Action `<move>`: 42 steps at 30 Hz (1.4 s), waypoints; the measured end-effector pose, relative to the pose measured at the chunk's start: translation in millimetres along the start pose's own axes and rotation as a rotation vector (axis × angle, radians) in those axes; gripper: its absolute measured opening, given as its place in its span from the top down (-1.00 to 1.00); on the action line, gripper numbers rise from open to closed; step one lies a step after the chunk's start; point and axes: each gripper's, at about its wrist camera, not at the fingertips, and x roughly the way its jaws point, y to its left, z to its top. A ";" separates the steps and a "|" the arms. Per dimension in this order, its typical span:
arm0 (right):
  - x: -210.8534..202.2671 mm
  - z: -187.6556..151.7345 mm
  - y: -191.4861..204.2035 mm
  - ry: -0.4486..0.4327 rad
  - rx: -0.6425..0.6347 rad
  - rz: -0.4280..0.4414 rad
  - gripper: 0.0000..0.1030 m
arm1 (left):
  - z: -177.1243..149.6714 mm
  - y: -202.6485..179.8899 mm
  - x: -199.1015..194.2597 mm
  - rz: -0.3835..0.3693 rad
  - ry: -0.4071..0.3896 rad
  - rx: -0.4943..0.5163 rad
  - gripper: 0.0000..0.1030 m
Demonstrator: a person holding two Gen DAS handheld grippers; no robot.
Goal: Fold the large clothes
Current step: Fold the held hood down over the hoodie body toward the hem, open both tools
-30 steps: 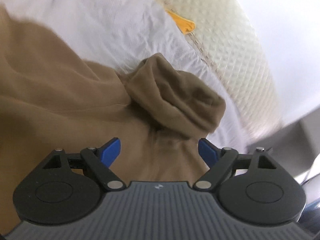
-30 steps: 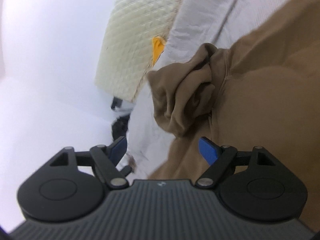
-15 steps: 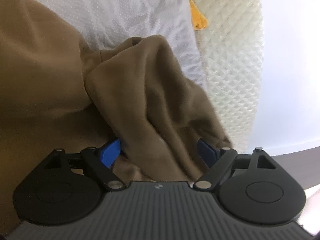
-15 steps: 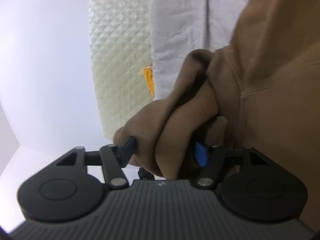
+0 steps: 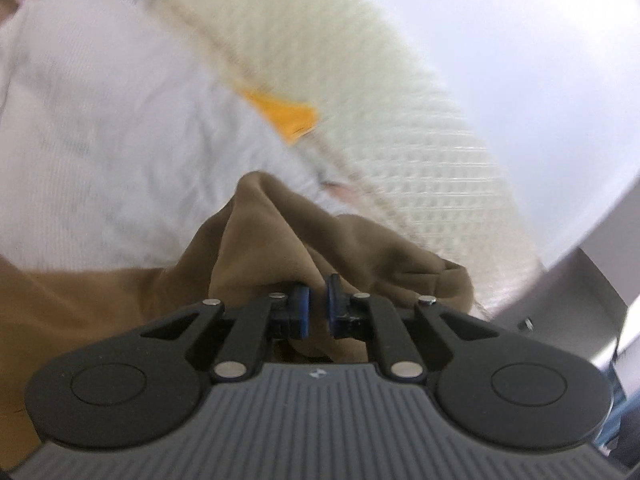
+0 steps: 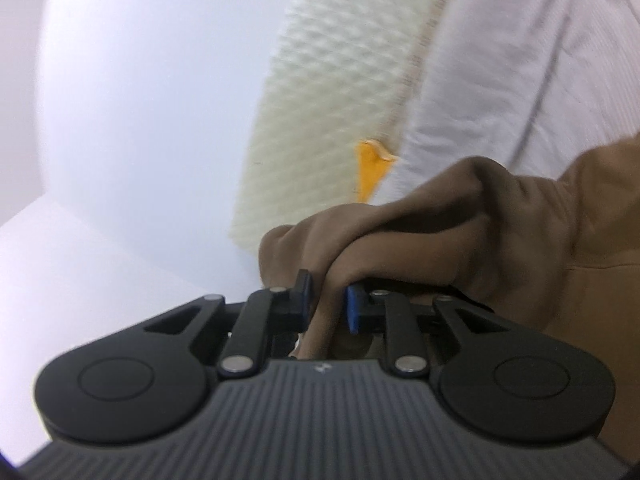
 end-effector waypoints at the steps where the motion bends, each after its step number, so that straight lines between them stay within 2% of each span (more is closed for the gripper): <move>1: -11.8 -1.2 9.2 0.001 -0.014 0.009 0.60 | -1.1 -7.2 -14.3 -0.017 -0.008 0.017 0.80; 4: -49.5 -8.2 33.4 0.012 -0.053 0.021 0.61 | -16.5 -22.4 -61.6 -0.055 -0.017 0.053 0.80; 7: -84.4 -23.1 47.6 0.041 -0.089 -0.004 0.63 | -43.6 -26.1 -104.1 -0.070 0.003 0.055 0.80; 14: -175.9 -77.4 36.0 0.113 -0.128 -0.101 0.64 | -130.4 -7.0 -195.2 -0.053 0.095 0.043 0.81; 17: -210.1 -101.8 25.0 0.134 -0.121 -0.156 0.64 | -165.1 6.9 -214.4 -0.031 0.145 0.018 0.81; 19: -223.4 -116.4 16.5 0.157 -0.131 -0.205 0.64 | -191.7 18.4 -226.8 0.011 0.190 0.022 0.80; 23: -227.8 -140.8 -4.4 0.274 -0.171 -0.397 0.64 | -238.1 50.6 -219.4 0.112 0.322 0.055 0.79; 24: -226.8 -144.3 -8.7 0.301 -0.181 -0.427 0.64 | -245.0 60.1 -218.6 0.125 0.340 0.026 0.79; 26: -226.2 -150.6 -12.3 0.342 -0.196 -0.480 0.62 | -246.2 69.8 -218.4 0.121 0.353 -0.019 0.73; 27: -228.7 -151.5 -11.6 0.351 -0.197 -0.480 0.62 | -245.0 72.0 -221.3 0.109 0.353 -0.026 0.66; 28: -230.9 -150.4 -8.8 0.345 -0.199 -0.472 0.62 | -243.0 72.6 -224.3 0.103 0.357 -0.029 0.43; 29: -233.1 -147.8 -5.7 0.338 -0.207 -0.467 0.58 | -241.2 72.4 -227.7 0.097 0.361 -0.024 0.07; 30: -238.6 -147.1 -3.2 0.332 -0.221 -0.463 0.50 | -240.1 71.1 -232.6 0.089 0.362 -0.011 -0.11; 31: -240.7 -143.9 0.5 0.320 -0.235 -0.463 0.25 | -233.7 67.1 -233.3 0.086 0.355 0.004 -0.29; 32: -249.5 -143.2 3.0 0.304 -0.244 -0.462 -0.03 | -232.5 65.5 -240.1 0.076 0.342 0.021 -0.32; 34: -258.9 -136.9 6.8 0.266 -0.251 -0.432 -0.25 | -228.4 60.5 -251.1 0.048 0.302 0.040 -0.34; 37: -258.6 -129.5 8.7 0.236 -0.277 -0.388 -0.26 | -216.3 44.9 -260.5 0.032 0.218 0.075 -0.36; 40: -246.3 -125.6 20.7 0.230 -0.354 -0.350 -0.25 | -205.7 21.8 -258.7 0.039 0.129 0.175 -0.36; 42: -238.7 -124.7 31.7 0.195 -0.407 -0.321 -0.25 | -201.2 7.9 -250.0 0.048 0.101 0.237 -0.36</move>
